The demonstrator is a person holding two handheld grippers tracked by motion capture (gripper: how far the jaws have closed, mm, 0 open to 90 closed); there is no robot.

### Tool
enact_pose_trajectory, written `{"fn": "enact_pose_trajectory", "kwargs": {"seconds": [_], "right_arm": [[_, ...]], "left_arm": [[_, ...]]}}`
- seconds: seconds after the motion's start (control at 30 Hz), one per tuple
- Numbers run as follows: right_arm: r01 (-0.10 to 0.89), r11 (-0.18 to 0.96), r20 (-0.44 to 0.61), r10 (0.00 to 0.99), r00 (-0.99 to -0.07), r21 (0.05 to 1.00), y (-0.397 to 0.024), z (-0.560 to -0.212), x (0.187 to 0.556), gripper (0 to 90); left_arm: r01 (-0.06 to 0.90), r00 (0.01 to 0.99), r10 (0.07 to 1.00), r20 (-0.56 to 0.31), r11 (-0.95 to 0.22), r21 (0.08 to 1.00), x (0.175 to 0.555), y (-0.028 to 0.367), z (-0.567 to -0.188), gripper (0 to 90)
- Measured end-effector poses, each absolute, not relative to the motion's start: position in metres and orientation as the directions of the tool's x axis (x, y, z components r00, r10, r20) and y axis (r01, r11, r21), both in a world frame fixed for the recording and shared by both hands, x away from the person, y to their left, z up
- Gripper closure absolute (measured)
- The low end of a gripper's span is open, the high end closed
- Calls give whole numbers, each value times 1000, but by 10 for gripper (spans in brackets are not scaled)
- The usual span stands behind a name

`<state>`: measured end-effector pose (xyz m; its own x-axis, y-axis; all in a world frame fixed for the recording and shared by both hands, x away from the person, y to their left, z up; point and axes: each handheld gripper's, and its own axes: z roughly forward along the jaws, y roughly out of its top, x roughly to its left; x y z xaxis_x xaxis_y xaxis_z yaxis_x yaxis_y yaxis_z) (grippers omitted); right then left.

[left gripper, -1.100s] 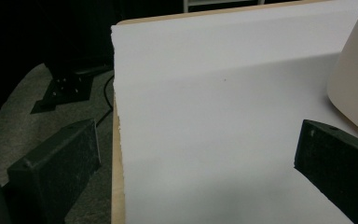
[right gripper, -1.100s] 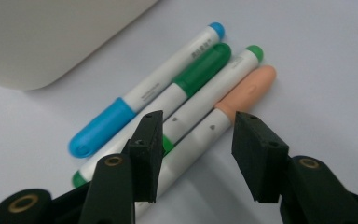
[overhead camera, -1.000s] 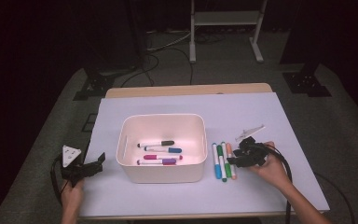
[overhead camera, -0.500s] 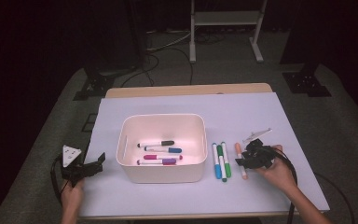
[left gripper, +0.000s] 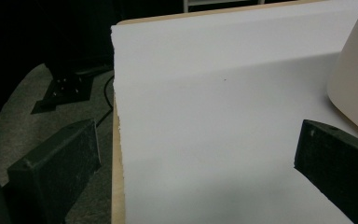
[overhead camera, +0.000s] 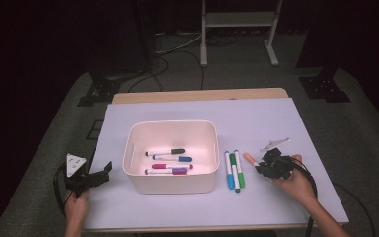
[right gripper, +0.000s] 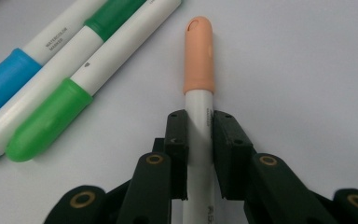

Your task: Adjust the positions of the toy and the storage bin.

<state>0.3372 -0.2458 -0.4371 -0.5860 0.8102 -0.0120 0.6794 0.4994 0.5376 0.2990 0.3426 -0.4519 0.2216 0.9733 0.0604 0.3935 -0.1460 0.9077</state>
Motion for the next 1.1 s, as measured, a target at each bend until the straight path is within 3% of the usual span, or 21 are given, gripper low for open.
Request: {"fn": "enact_pose_trajectory", "kwargs": {"seconds": [0.47,0.83,1.1], "right_arm": [[684,455,104,786,-609,570,-253,-416,329,760],[638,443,173,721,-671,630,-244,-370,315,760],[564,474,147,663,-734,677,-226,-324,308,760]], "left_arm": [[394,222,973,64,-150,907,299,342,-452,0],[394,222,973,63,-149,907,299,343,-452,0],[394,222,973,65,-151,907,299,343,-452,0]]}}
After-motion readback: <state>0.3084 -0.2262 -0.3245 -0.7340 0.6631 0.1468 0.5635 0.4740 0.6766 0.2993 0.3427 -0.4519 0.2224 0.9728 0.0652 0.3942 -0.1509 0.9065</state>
